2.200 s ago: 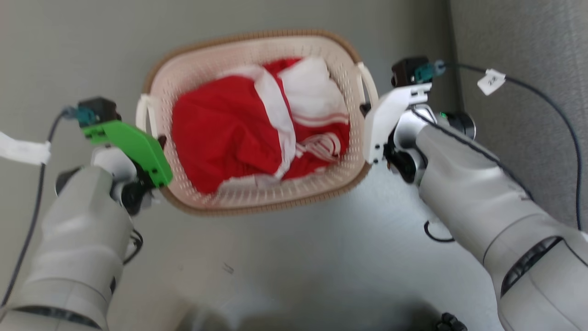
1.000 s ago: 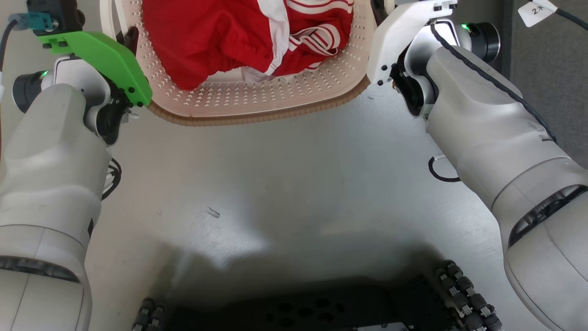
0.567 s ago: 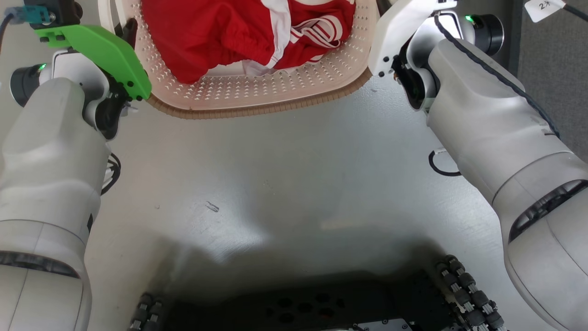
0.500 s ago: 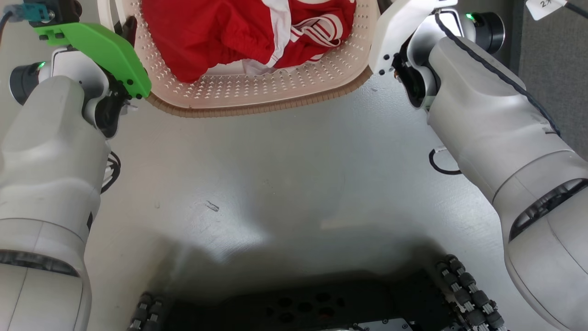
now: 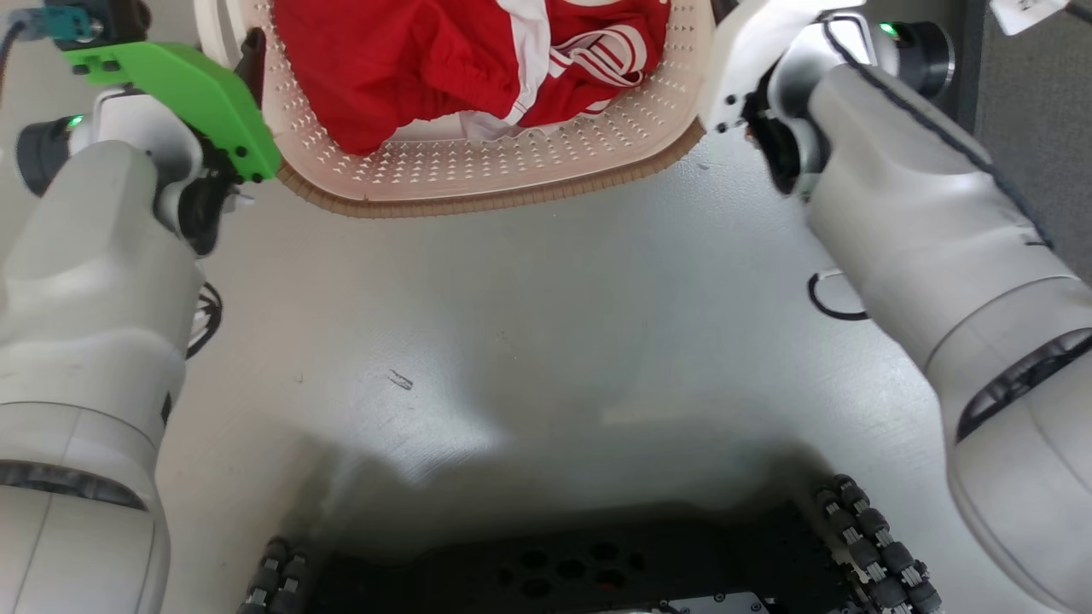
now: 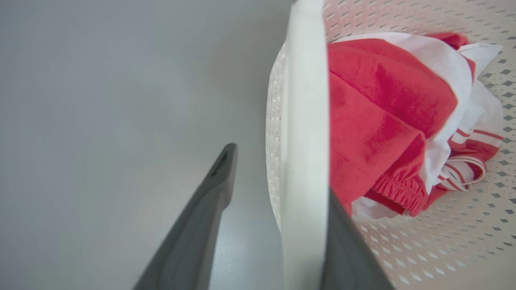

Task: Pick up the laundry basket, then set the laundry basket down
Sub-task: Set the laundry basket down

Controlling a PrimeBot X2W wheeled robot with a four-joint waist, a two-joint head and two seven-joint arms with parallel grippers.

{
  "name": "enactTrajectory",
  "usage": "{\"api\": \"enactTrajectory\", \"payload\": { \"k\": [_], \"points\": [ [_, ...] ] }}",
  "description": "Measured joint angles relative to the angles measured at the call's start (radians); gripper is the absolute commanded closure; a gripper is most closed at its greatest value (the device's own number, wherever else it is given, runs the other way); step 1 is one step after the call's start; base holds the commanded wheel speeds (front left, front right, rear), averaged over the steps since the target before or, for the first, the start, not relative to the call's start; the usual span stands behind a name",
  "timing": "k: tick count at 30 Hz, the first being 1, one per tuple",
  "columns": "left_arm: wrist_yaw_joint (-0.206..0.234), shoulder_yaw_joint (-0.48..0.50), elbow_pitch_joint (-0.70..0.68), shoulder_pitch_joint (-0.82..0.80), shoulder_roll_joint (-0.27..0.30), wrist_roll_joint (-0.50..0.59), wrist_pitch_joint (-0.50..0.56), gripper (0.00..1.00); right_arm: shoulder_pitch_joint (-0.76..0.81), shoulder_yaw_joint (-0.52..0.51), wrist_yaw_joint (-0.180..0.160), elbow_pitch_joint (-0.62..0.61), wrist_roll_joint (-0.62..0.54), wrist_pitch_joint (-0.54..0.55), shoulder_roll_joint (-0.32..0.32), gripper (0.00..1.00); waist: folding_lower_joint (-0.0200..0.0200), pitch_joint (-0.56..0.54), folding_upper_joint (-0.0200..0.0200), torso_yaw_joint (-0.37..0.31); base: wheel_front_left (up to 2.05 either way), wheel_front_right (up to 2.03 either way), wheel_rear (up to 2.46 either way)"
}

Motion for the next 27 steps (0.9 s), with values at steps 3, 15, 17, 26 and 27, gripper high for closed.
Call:
{"api": "enactTrajectory", "payload": {
  "k": [3,15,17,26,27],
  "points": [
    [0.000,0.000,0.004,-0.002,0.010,0.000,-0.006,0.00,0.001,-0.003,0.001,-0.003,0.014,0.023,-0.023,0.00,0.0000,0.000,0.0000,0.005,0.00,0.00,0.00],
    [0.000,-0.001,0.025,-0.002,0.004,0.000,-0.019,0.00,0.030,0.021,0.018,-0.041,0.035,0.064,-0.046,0.00,0.0000,-0.020,0.0000,0.024,0.00,0.00,0.00],
    [0.000,-0.001,0.026,-0.002,0.005,-0.001,-0.019,0.00,0.034,0.028,0.018,-0.051,0.037,0.075,-0.051,0.00,0.0000,-0.026,0.0000,0.026,0.00,0.00,0.00],
    [0.000,-0.008,0.028,0.000,0.006,-0.001,-0.055,0.00,0.044,0.043,0.019,-0.070,0.040,0.037,-0.058,0.00,0.0000,-0.055,0.0000,0.029,0.00,0.00,0.00],
    [0.000,-0.009,0.028,0.001,0.007,-0.001,-0.065,0.00,0.045,0.042,0.019,-0.070,0.041,0.026,-0.058,0.00,0.0000,-0.061,0.0000,0.029,0.00,0.00,0.00]
  ]
}}
